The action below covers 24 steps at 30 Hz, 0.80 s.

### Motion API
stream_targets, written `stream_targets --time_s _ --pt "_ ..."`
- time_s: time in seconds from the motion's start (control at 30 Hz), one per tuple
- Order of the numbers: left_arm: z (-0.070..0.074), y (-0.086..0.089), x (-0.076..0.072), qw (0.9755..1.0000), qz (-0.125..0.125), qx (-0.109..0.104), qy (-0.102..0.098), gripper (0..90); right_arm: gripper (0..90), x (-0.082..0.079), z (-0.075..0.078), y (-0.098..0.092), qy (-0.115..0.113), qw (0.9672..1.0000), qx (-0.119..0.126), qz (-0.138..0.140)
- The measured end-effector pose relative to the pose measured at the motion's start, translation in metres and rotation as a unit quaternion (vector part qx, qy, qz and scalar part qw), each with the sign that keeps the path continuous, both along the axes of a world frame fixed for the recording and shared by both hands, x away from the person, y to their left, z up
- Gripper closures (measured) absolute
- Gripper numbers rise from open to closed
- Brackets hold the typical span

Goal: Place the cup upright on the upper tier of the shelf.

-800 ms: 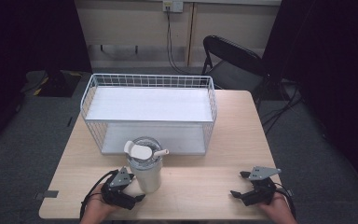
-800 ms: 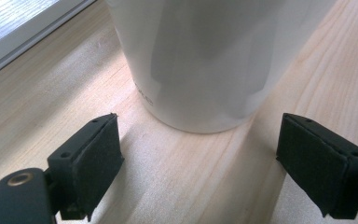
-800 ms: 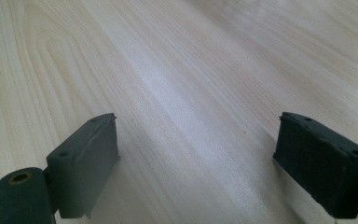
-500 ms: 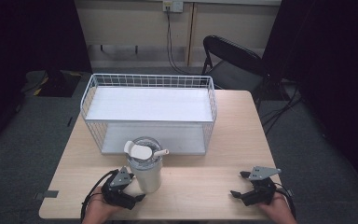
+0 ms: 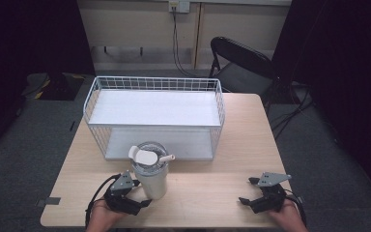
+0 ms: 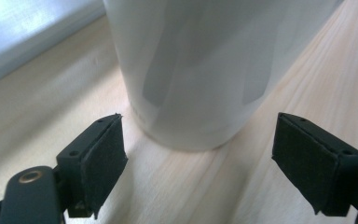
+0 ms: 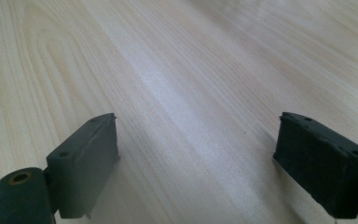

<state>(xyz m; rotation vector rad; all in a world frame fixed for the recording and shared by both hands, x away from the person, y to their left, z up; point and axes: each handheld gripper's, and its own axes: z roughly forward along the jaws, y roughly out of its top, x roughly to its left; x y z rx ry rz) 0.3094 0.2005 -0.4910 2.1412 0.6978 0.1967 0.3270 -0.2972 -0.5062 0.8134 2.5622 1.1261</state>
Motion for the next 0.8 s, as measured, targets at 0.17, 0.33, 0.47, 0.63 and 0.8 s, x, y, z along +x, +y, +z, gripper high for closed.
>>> stream_targets --time_s 0.17,0.33,0.47,0.63,0.8 --pt "0.012 0.000 -0.003 0.9994 -0.002 -0.030 -0.016 16.1 12.4 0.000 0.000 0.000 0.000 1.0000 0.000 0.000" --pt "0.020 0.001 -0.007 0.9988 0.002 -0.045 -0.021 14.8 12.4 0.000 0.000 0.000 0.000 1.0000 0.000 0.000" --pt "0.025 0.003 -0.007 0.9972 0.007 -0.067 -0.031 15.3 12.4 0.000 0.000 0.000 0.000 1.0000 0.000 0.000" --pt "0.035 0.002 -0.005 0.9939 0.017 -0.094 -0.054 15.0 12.4 0.000 0.000 0.000 0.000 1.0000 0.000 0.000" --pt "0.037 -0.007 0.002 0.9925 0.022 -0.101 -0.065 12.7 12.4 0.000 0.000 0.000 0.000 1.0000 0.000 0.000"
